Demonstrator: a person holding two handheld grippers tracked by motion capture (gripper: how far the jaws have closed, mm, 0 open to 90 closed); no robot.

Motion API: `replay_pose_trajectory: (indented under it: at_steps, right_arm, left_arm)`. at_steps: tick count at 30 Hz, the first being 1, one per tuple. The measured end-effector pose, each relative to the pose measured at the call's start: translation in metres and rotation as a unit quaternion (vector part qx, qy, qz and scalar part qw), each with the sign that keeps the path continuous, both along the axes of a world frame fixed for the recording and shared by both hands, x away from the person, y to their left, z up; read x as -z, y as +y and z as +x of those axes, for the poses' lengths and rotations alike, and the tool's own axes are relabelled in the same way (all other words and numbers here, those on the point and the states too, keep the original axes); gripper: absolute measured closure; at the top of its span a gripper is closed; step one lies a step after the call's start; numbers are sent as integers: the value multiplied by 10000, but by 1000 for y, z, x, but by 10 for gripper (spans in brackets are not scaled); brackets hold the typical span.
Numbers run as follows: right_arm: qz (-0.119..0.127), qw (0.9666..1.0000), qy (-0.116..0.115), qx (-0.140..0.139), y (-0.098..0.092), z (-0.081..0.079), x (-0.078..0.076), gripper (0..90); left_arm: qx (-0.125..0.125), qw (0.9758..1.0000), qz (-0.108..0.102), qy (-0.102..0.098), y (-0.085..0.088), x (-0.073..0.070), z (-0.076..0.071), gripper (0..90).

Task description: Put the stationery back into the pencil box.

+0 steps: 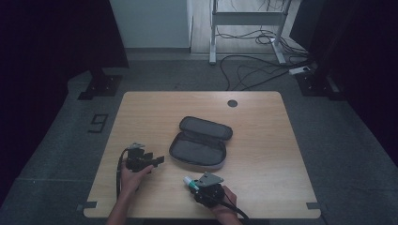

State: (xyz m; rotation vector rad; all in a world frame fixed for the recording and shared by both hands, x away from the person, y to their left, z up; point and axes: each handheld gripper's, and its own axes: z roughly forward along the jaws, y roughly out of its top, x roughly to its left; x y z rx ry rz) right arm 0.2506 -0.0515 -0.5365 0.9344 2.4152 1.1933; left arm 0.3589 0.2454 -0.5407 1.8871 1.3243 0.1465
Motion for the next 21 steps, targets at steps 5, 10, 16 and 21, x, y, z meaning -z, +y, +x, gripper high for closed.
replay_pose_trajectory:
  at_steps: [5,10,16,21]
  right_arm:
    - [63,10000,-63,31,-2,0,-4,651]
    - [132,9998,-116,58,-4,0,-10,651]
    - [188,9996,-174,117,-9,2,-15,651]
    - [239,9993,-218,199,-12,4,-18,651]
  left_arm:
    - [6,10000,1,-3,0,0,0,314]
    - [7,10000,5,-5,0,0,0,314]
    - [14,10000,2,-2,0,0,0,314]
    - [5,10000,-10,-9,0,0,0,314]
